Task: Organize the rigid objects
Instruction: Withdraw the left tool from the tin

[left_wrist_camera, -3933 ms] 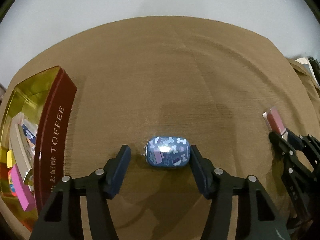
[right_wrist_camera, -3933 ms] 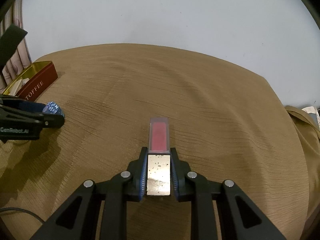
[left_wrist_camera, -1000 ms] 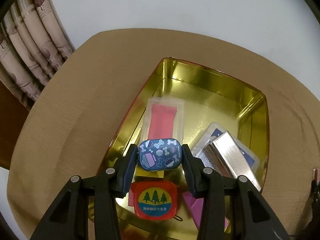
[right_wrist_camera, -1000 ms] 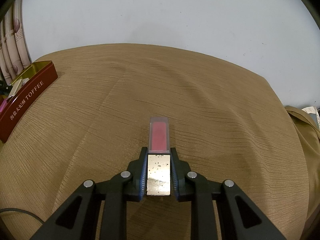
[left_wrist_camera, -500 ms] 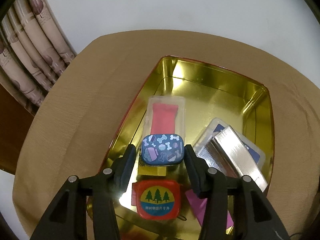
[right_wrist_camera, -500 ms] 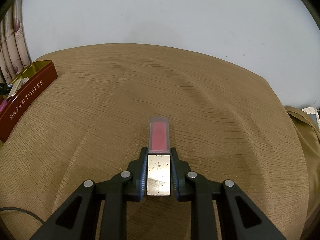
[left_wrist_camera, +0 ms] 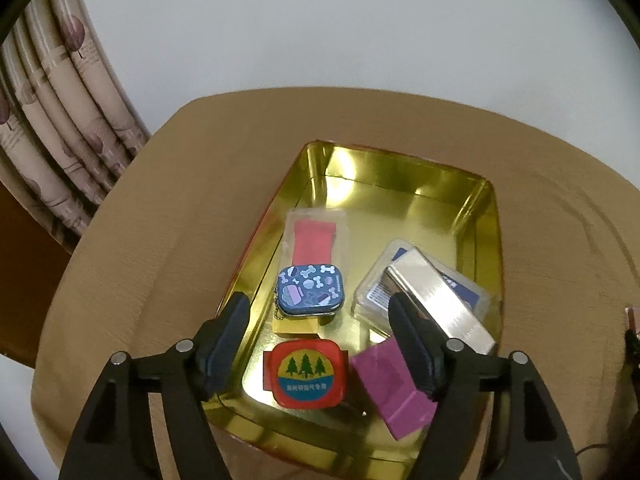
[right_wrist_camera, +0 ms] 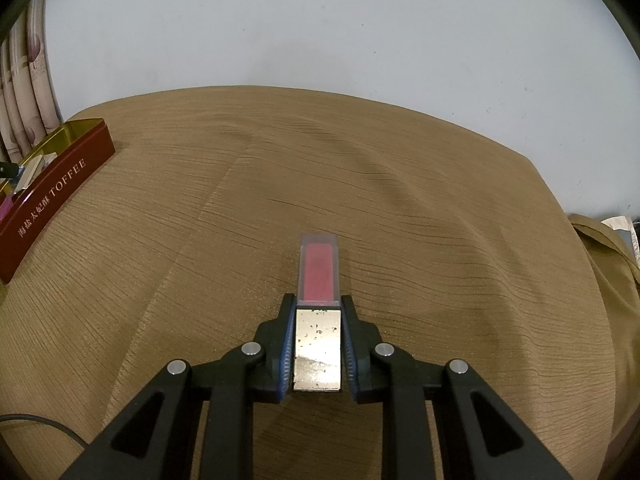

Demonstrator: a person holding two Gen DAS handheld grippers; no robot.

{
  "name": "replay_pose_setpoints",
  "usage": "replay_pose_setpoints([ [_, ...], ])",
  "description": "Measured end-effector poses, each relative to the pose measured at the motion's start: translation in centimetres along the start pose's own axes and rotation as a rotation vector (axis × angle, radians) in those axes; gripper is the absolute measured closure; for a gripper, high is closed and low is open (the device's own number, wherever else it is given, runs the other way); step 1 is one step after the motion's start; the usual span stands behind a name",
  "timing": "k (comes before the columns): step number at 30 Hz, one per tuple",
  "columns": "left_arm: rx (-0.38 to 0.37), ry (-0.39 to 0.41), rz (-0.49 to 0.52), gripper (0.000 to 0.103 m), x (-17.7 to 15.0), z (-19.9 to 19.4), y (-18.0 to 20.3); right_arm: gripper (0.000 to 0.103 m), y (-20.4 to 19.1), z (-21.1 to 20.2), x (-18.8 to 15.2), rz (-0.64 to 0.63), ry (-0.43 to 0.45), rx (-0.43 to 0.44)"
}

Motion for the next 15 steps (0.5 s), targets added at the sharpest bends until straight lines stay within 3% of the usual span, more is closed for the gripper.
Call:
replay_pose_setpoints([
  [7,0.042,0.079,0.034,0.022,-1.1,-2.7,0.2,0.081,0.1,0.0,0.0,-0.003,0.0,-0.005],
  [15,0.094,0.145,0.053,0.022,-3.3,-5.2,-0.9,0.081,-0.3,-0.2,0.1,-0.022,0.001,-0.026],
])
Point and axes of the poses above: each gripper's, at about its wrist camera, not at the fingertips, and z roughly the way its jaws point, y to its right, x to its top, the point moved 1 cm from there along z, roughly the way its jaws point
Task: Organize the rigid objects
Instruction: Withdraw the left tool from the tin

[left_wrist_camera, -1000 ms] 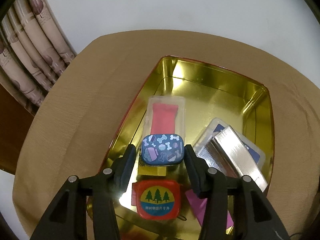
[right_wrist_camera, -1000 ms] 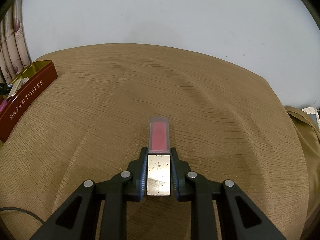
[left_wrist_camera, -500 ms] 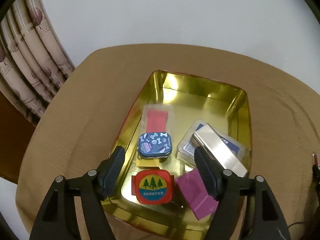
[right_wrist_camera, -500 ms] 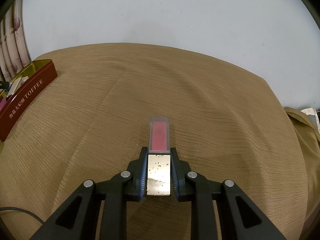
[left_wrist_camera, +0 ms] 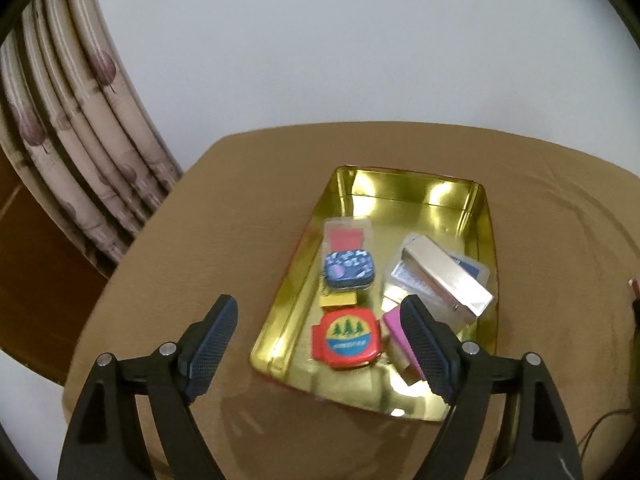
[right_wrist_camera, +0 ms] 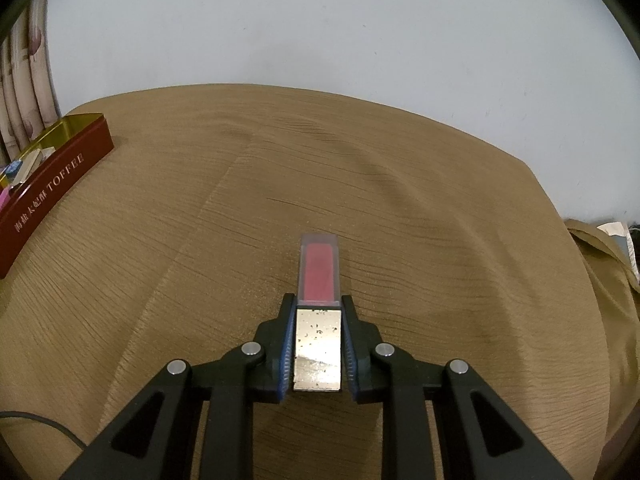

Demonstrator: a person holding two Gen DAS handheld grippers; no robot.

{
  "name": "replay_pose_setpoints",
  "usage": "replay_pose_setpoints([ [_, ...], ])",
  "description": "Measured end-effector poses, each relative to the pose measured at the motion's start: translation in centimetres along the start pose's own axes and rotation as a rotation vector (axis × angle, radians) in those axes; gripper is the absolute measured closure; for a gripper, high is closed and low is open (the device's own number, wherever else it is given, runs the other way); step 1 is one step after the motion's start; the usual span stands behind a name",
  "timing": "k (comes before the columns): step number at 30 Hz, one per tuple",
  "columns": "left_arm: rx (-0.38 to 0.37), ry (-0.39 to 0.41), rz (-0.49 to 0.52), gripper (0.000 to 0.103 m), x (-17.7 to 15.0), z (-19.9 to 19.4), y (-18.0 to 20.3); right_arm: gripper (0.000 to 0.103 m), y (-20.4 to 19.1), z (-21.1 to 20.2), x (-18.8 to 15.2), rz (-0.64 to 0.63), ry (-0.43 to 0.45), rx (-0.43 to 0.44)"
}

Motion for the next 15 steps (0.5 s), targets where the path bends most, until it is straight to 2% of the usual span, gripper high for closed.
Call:
replay_pose_setpoints([
  [5,0.024,0.028,0.006,0.019,-1.1,-1.4,-0.8,0.081,0.0,0.0,-0.1,-0.005,0.001,-0.005],
  [7,0.021,0.037,-0.01,0.011,-1.5,-1.9,-1.3,0.081,0.0,0.0,-0.1,-0.005,0.002,-0.006],
  [9,0.025,0.051,-0.022,0.008,-1.9,-2.3,-1.6,0.081,0.0,0.0,0.0,-0.005,0.001,-0.005],
  [15,-0.007,0.056,-0.064,0.007,-2.5,-2.0,-2.9,0.082,0.1,0.0,0.1,0.008,-0.005,-0.006],
])
Point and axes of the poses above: each gripper's, at about its wrist camera, not at the fingertips, and z roughly the way its jaws point, y to its right, x to its top, the point moved 1 cm from there along z, roughly the way its jaws point
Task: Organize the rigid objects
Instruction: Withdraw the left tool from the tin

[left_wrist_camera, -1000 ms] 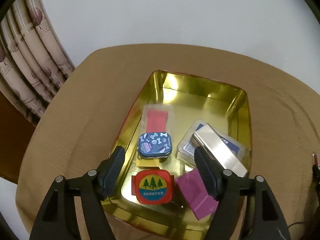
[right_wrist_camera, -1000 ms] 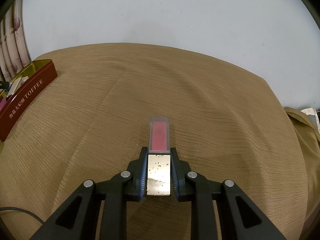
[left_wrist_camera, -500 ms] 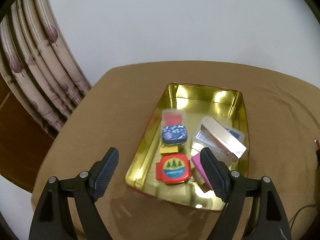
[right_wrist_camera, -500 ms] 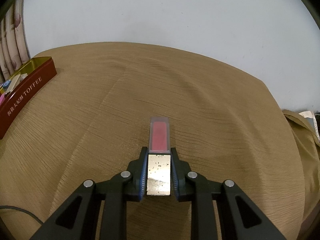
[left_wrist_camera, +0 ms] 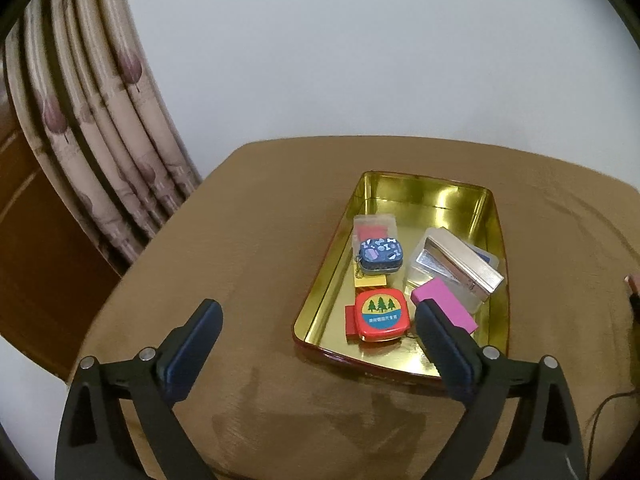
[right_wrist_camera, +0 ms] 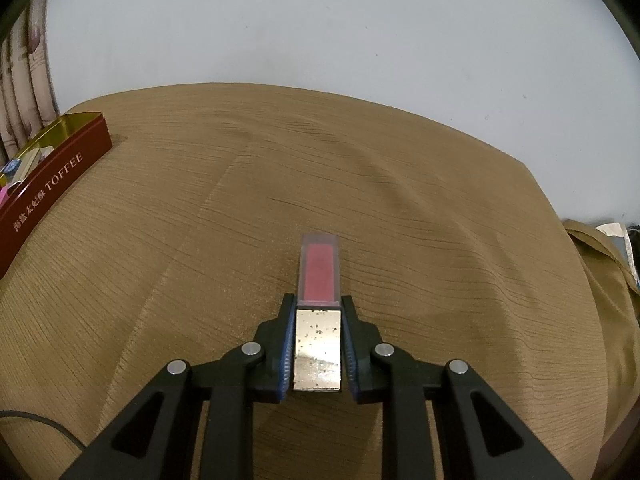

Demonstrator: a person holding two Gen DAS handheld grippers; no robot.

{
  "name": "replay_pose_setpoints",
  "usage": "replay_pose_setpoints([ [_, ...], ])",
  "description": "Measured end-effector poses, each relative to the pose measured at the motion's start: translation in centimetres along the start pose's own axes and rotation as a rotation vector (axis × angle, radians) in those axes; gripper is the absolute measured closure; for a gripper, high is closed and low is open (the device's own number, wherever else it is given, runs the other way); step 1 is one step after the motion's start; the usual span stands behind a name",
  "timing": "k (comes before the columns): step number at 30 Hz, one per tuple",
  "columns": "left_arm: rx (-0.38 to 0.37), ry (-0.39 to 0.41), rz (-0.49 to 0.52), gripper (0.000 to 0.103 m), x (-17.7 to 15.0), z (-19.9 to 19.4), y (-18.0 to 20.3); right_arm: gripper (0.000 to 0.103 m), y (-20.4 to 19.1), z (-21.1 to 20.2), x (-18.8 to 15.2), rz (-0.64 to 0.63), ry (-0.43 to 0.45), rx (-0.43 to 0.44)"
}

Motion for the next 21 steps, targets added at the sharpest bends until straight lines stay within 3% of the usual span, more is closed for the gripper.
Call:
replay_pose_setpoints([
  [11,-0.033,-0.017,-0.076,0.005,0.4,0.7,-1.7,0.083,-1.8,-0.4,0.9,0.053,-0.028,0.018],
  [21,-0.002,-0.022,-0.103,0.005,0.4,0.8,-2.3,0.083,-10.1,-3.3,3.8,-0.058,0.006,0.177],
])
Point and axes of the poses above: each gripper's, at about its wrist camera, not at the fingertips, and z roughly the way its jaws point, y to its right, x to its top, the point moved 1 cm from there along z, roughly the way its jaws point
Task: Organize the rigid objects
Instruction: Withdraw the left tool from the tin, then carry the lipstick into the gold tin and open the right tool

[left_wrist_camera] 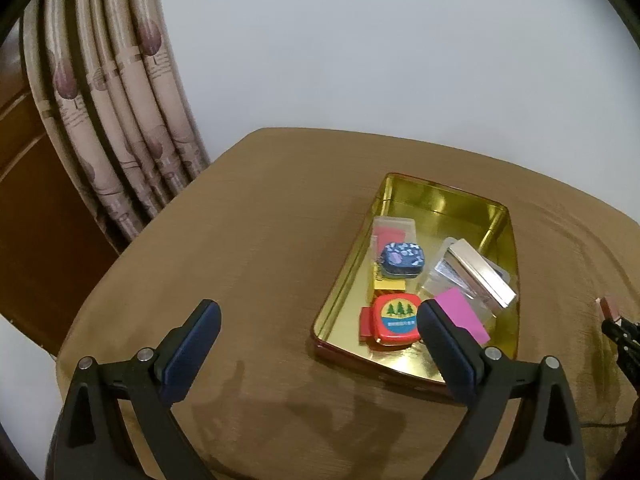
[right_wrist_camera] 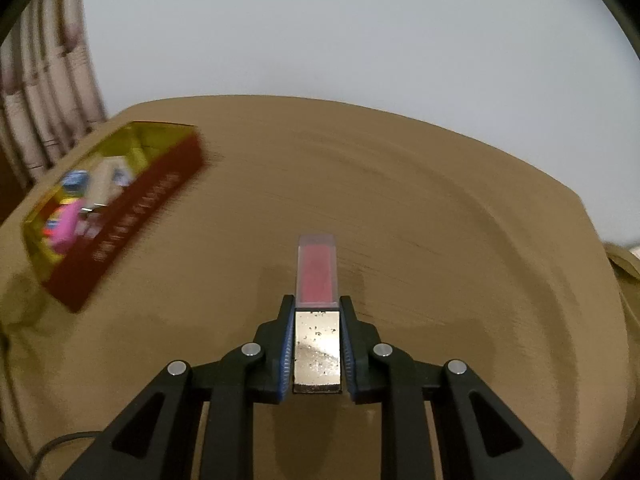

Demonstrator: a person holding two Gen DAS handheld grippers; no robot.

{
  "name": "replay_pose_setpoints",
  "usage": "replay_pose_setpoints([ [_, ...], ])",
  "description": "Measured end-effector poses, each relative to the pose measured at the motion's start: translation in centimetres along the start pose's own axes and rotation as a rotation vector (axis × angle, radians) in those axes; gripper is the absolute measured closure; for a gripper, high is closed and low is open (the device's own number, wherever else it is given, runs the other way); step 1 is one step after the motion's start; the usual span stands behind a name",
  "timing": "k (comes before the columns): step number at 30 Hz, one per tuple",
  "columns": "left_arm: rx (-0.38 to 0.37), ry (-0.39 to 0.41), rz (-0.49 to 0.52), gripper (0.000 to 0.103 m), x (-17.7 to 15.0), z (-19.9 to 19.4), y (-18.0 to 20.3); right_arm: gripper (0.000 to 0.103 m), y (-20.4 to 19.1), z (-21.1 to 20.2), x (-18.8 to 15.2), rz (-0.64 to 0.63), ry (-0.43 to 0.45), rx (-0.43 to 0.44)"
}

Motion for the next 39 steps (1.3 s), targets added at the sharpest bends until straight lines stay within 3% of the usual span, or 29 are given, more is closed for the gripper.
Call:
replay_pose_setpoints([
  [10,0.024,-0.033,-0.096,0.005,0.3,0.9,-2.5,0.083,-10.4,-1.7,4.4,-0.113,0.05,0.181],
  [20,0.023,-0.049,-0.132,0.005,0.4,1.4,-3.2,0.082,-19.2,-0.6,6.8,-0.223,0.044,0.269],
  [30,0.016,-0.055,-0.13,0.005,0.5,1.7,-3.2,0.083,-20.8,2.1,7.0,-0.248,-0.009,0.259],
  [39,0.012,-0.061,-0.13,0.005,0.5,1.9,-3.0,0.083,-21.2,4.3,8.7,-0.257,0.003,0.202],
])
Point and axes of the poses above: each gripper's, at about its wrist camera, not at the fingertips, and z roughly the way its jaws point, y to its right, x to its top, the point moved 1 cm from there along z, roughly the way its jaws point
